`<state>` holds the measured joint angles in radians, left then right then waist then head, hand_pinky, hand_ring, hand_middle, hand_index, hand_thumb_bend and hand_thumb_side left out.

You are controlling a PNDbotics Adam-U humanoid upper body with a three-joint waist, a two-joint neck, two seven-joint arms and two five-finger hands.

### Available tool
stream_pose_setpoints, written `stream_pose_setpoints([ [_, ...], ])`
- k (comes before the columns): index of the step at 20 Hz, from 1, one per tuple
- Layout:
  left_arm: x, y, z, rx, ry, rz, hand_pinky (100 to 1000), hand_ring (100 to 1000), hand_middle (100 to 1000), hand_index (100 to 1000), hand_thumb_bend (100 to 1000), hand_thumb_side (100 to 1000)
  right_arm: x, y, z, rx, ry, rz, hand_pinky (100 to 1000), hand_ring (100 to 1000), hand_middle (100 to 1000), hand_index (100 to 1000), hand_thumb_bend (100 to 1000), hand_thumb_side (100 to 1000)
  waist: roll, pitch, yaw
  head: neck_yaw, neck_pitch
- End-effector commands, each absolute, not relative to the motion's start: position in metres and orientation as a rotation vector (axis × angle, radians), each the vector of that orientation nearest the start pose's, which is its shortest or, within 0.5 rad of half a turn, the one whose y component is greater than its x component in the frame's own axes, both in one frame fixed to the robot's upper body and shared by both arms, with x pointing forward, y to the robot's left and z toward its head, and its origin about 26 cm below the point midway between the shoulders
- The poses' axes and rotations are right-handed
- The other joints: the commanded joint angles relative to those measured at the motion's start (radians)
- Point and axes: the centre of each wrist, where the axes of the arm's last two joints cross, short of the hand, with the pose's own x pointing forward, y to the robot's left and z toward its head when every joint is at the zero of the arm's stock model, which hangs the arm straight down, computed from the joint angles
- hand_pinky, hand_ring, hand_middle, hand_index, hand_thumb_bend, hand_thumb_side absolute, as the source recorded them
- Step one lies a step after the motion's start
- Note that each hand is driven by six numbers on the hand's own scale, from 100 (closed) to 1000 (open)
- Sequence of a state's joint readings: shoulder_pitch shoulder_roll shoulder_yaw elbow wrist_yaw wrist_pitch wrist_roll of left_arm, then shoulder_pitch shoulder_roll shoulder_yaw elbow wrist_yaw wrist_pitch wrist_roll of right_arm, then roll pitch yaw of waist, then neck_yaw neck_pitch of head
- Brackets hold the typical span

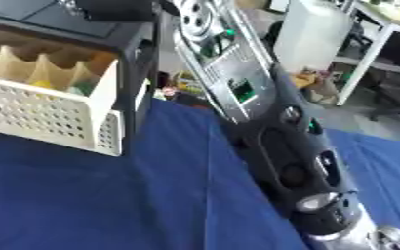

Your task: Pick up objects from table and place into drawer.

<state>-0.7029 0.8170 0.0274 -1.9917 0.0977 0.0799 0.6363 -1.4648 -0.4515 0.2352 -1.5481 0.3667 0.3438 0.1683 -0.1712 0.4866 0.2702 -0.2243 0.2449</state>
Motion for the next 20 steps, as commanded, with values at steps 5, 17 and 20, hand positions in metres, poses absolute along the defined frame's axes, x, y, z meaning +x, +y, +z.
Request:
stream_pose_setpoints([
  [5,0.283,0.291,0.376,-0.936,3.312,-0.042,100,100,100,721,259,461,0.276,-0.148,0.51,0.874,3.198,-0.824,616,582,605,703,349,447,0.036,-0.045,-0.014,-0.005,0.013],
  [17,0.284,0.3,0.364,-1.075,3.311,0.075,100,100,100,762,275,557,0.222,-0.202,0.491,0.957,3.102,-0.464,625,611,630,721,251,635,0.095,-0.083,-0.048,0.043,0.072],
  [20,0.284,0.302,0.361,-1.09,3.314,0.083,100,100,100,765,258,577,0.224,-0.215,0.488,0.986,3.081,-0.382,626,617,635,723,229,655,0.112,-0.093,-0.059,0.067,0.102],
])
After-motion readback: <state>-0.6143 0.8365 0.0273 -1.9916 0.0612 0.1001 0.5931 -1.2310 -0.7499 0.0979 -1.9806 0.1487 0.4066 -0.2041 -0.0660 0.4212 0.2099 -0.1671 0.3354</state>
